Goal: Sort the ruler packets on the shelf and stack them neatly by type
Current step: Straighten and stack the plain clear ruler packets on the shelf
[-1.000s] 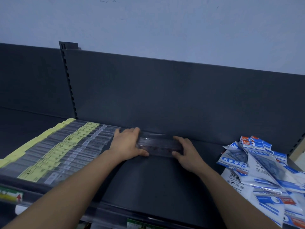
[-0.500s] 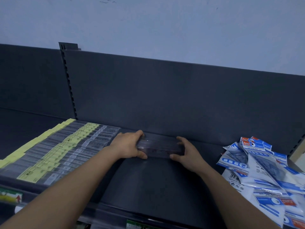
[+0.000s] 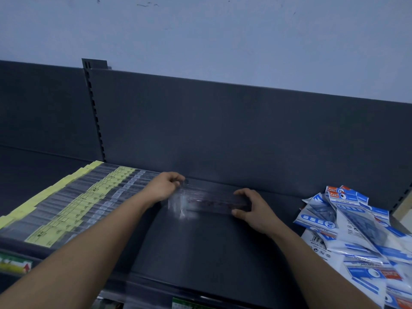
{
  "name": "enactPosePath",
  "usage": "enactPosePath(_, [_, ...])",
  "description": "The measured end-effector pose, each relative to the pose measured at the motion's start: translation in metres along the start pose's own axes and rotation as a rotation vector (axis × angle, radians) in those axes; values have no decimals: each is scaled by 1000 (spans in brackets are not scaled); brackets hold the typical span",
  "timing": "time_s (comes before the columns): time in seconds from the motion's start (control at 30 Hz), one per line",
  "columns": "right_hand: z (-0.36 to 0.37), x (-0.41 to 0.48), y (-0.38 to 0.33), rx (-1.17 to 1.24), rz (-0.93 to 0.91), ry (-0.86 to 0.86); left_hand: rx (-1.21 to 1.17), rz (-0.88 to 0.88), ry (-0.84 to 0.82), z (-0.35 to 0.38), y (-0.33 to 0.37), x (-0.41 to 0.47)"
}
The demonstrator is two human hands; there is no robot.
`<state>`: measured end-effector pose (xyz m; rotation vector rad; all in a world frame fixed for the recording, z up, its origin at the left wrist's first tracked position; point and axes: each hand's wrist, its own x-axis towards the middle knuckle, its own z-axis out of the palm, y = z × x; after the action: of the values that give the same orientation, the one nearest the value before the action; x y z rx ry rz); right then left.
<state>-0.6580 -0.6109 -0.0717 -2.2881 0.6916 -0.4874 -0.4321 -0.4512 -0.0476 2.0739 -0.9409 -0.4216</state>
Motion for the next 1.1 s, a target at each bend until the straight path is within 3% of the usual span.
enactPosePath(0.1, [0, 1, 1, 9, 9, -13, 13, 26, 84, 2, 4, 3])
enactPosePath(0.23, [-1, 4, 4, 25, 20, -29, -185, 8, 220, 3, 9, 11])
enactPosePath(0.43, [-2, 6, 5, 57, 31, -48, -325, -12, 282, 3, 4, 16])
enactPosePath(0.53, [-1, 8, 6, 57, 42, -52, -279, -56, 287, 2, -1, 16])
enactPosePath(0.67, [-3, 8, 6, 40, 59, -67, -261, -77, 101, 5, 0, 11])
enactPosePath(0.83, [-4, 7, 4, 27, 51, -72, 45, 59, 261, 8, 7, 11])
enactPosePath(0.93, [-4, 7, 2, 10, 45, -71, 212, 195, 167, 12, 4, 13])
enactPosePath(1.0, [-4, 7, 2, 14, 46, -73, 191, 174, 83, 13, 3, 13])
enactPosePath(1.1, [-5, 6, 2, 17, 46, -75, 185, 94, 157, 9, 3, 14])
